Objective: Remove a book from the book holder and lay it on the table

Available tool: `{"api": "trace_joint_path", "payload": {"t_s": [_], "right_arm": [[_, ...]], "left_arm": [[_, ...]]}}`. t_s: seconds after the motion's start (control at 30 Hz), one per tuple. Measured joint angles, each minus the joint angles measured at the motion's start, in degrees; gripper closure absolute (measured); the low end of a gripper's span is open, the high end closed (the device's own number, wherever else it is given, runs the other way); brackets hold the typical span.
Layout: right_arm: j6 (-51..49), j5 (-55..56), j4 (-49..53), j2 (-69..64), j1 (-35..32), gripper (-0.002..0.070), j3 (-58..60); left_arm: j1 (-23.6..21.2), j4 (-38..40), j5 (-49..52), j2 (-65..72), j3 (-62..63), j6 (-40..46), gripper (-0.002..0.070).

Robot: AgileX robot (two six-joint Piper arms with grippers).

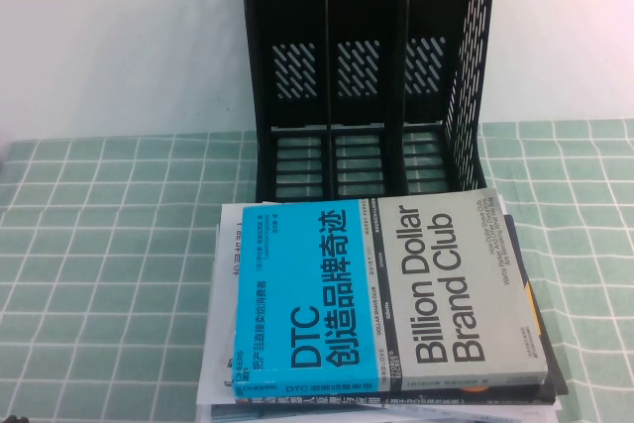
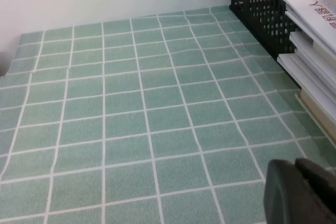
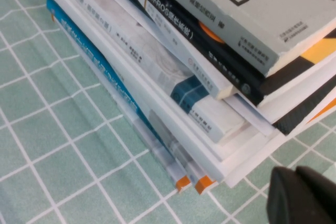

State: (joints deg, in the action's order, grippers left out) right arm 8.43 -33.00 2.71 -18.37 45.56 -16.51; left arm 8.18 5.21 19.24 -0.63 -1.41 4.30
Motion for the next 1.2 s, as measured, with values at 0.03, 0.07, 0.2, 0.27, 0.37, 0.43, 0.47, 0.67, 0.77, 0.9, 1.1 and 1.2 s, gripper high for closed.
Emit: {"api": "trace_joint_path", "payload": {"t_s": [0.03, 0.07, 0.2, 0.27, 0.37, 0.43, 0.47, 0.67, 0.77, 0.9, 1.1, 1.2], "right_arm": [[0.0, 0.0, 0.0, 0.0, 0.0, 0.0678, 0.0], [0.0, 0.0, 0.0, 0.0, 0.0, 0.0678, 0.0], [0.0, 0.0, 0.0, 0.0, 0.0, 0.0678, 0.0], [0.0, 0.0, 0.0, 0.0, 0.0, 0.0678, 0.0], [0.0, 0.0, 0.0, 0.0, 0.0, 0.0678, 0.0], [0.0, 0.0, 0.0, 0.0, 0.0, 0.0678, 0.0], [0.0, 0.0, 0.0, 0.0, 0.0, 0.0678, 0.0], [-0.1, 0.2, 0.5, 0.1, -0.4, 0.0678, 0.8], [-1.8, 1.7, 4.0, 0.6, -3.3, 0.0678, 1.6], [-2.3, 6.6, 6.0, 4.5, -13.3, 0.0678, 3.1], [-2.3, 10.1, 6.4, 15.2, -31.5, 0.0678, 7.1], [-2.3, 12.0, 6.0, 18.7, -36.1, 0.0678, 10.6]], "left_arm": [[0.0, 0.0, 0.0, 0.0, 0.0, 0.0, 0.0678], [0.0, 0.0, 0.0, 0.0, 0.0, -0.1, 0.0678], [0.0, 0.0, 0.0, 0.0, 0.0, -0.1, 0.0678], [0.0, 0.0, 0.0, 0.0, 0.0, -0.1, 0.0678], [0.0, 0.0, 0.0, 0.0, 0.0, -0.1, 0.0678], [0.0, 0.0, 0.0, 0.0, 0.0, -0.1, 0.0678], [0.0, 0.0, 0.0, 0.0, 0.0, -0.1, 0.0678], [0.0, 0.0, 0.0, 0.0, 0.0, -0.1, 0.0678], [0.0, 0.0, 0.1, 0.0, 0.0, -0.1, 0.0678], [0.0, 0.0, 0.1, 0.0, 0.0, -0.1, 0.0678], [0.0, -0.1, 0.1, 0.0, 0.0, -0.1, 0.0678], [0.0, -0.1, 0.1, -0.1, 0.0, -0.1, 0.0678]]}}
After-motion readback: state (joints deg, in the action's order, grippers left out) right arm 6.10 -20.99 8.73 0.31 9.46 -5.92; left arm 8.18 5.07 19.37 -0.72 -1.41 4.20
